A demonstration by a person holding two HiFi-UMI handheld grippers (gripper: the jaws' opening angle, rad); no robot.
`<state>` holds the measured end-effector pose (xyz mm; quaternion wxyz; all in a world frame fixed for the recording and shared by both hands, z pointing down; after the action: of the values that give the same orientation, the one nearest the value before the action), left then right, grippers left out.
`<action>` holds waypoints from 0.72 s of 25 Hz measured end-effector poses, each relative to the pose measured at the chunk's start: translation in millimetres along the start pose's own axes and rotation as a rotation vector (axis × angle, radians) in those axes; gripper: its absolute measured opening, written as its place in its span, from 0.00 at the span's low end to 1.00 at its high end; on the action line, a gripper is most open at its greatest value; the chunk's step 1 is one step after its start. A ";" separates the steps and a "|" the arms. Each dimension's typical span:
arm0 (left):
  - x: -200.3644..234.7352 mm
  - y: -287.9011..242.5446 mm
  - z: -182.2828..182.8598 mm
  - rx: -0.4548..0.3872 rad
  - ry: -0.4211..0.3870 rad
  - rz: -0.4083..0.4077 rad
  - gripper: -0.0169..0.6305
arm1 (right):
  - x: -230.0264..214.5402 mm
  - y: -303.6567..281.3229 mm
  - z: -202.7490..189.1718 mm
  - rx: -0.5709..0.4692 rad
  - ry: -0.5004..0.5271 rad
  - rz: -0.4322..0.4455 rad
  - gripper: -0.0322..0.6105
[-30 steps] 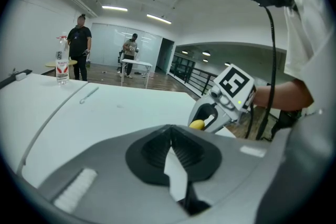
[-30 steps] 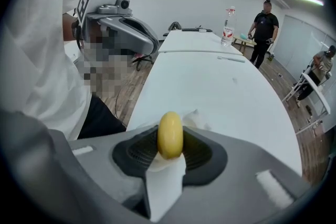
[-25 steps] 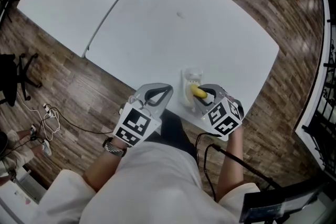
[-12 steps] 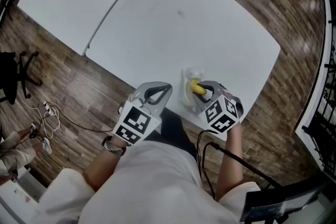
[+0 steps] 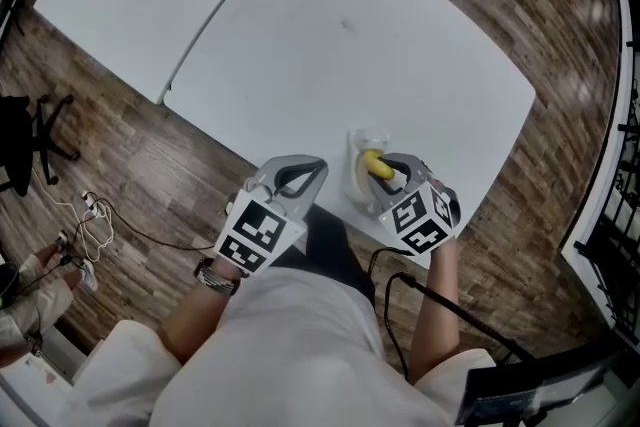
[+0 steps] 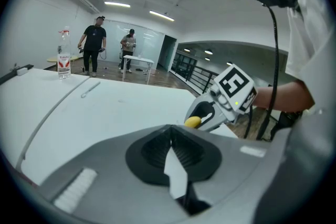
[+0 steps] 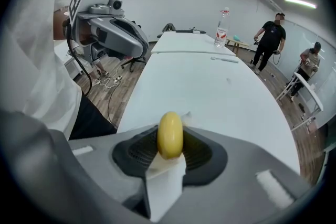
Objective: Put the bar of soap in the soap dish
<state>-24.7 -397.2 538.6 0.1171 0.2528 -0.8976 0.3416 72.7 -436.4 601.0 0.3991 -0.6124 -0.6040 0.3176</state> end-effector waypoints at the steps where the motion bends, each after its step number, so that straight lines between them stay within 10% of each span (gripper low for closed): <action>1: 0.0 0.0 0.1 0.001 0.000 0.000 0.04 | -0.2 0.2 -0.1 0.000 -0.003 -0.006 0.24; 18: 0.3 -4.5 -3.9 0.012 0.004 -0.004 0.04 | 3.2 -3.7 -6.3 0.049 0.053 -0.002 0.27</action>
<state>-22.5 -397.6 544.1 0.1183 0.2546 -0.8948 0.3470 76.6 -434.1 607.5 0.4302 -0.6099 -0.5860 0.3156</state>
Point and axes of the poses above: the fingertips, and each gripper's own axes: y backward along the fingers, x to its left, z out of its top, the point moved 2 cm from there along y, backward along the fingers, and after that the axes turned 9 degrees about y, right-handed, at the moved point
